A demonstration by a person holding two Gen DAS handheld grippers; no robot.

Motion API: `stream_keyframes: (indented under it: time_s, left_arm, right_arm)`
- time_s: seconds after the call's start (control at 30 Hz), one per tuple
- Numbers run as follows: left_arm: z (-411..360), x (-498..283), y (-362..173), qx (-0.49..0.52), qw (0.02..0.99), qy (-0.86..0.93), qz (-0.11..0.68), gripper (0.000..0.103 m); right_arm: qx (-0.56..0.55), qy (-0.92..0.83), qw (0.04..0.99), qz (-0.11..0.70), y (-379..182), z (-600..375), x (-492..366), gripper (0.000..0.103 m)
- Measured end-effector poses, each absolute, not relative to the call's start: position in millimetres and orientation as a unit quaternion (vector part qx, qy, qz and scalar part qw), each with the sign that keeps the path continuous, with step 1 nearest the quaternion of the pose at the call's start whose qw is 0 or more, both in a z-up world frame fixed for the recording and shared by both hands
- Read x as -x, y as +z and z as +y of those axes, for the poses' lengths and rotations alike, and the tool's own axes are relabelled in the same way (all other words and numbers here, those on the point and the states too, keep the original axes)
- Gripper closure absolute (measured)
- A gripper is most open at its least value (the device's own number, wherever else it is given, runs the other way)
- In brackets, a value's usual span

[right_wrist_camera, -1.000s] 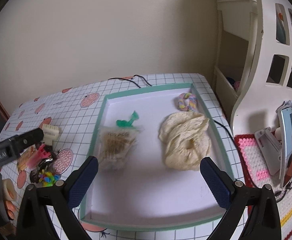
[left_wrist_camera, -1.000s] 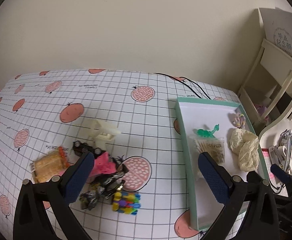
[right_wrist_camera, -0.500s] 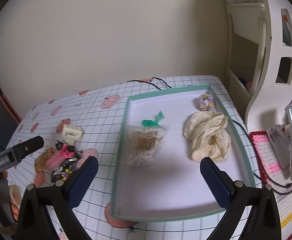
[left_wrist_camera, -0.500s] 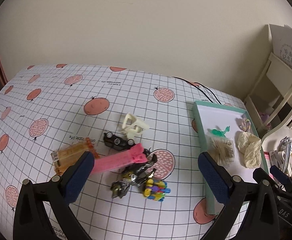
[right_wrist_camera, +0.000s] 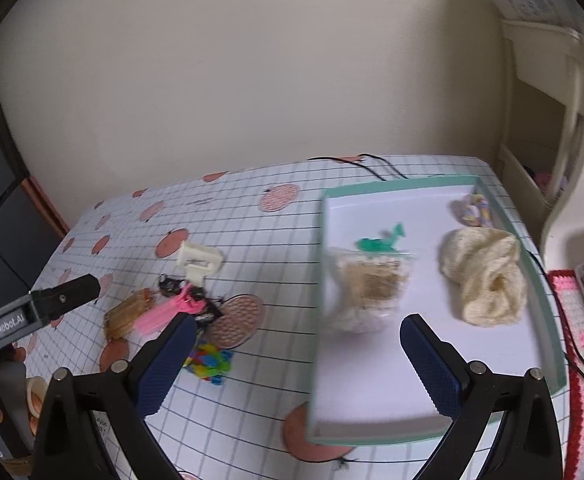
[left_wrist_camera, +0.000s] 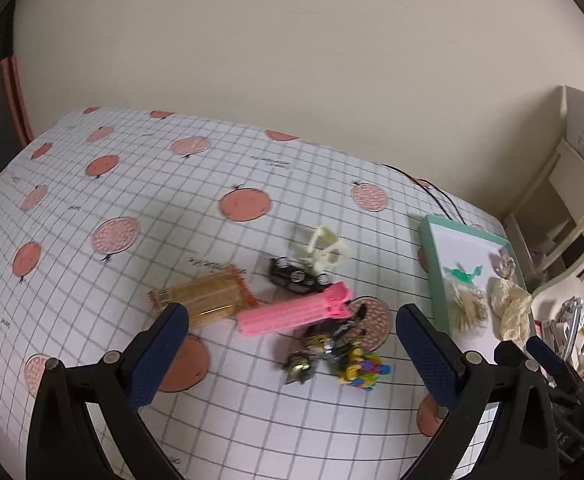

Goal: Organize objects
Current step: 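Withdraw both open tools from the tray toward the remaining items, then grasp the wafer snack packet with the left tool while the right tool grasps the colorful block toy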

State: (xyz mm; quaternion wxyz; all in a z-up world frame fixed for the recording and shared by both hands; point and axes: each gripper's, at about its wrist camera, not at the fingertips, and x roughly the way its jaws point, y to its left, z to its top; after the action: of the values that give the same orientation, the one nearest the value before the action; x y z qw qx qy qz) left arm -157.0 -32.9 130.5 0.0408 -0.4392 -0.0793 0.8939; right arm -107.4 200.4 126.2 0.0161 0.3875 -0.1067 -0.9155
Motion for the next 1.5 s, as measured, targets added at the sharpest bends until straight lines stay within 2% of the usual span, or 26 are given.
stream_keyframes:
  time_s: [0.5,0.7,1.5]
  left_arm:
    - [-94.6,164.8,91.7,0.467,-0.035,0.873,-0.139,0.0]
    - [-109.1,171.4,72.2,0.478,-0.056,0.862,-0.158,0.0]
    - [-79.8,211.8,40.9,0.479,-0.013,0.877,-0.01,0.0]
  right_arm:
    - [-0.432,-0.898,0.062,-0.062,83.9,132.9,125.7,0.0]
    - [-0.445,-0.891,0.063,-0.071,70.8,130.5,128.7,0.0]
    - [-0.471,-0.875,0.077,-0.084,40.6,123.0,141.5,0.0]
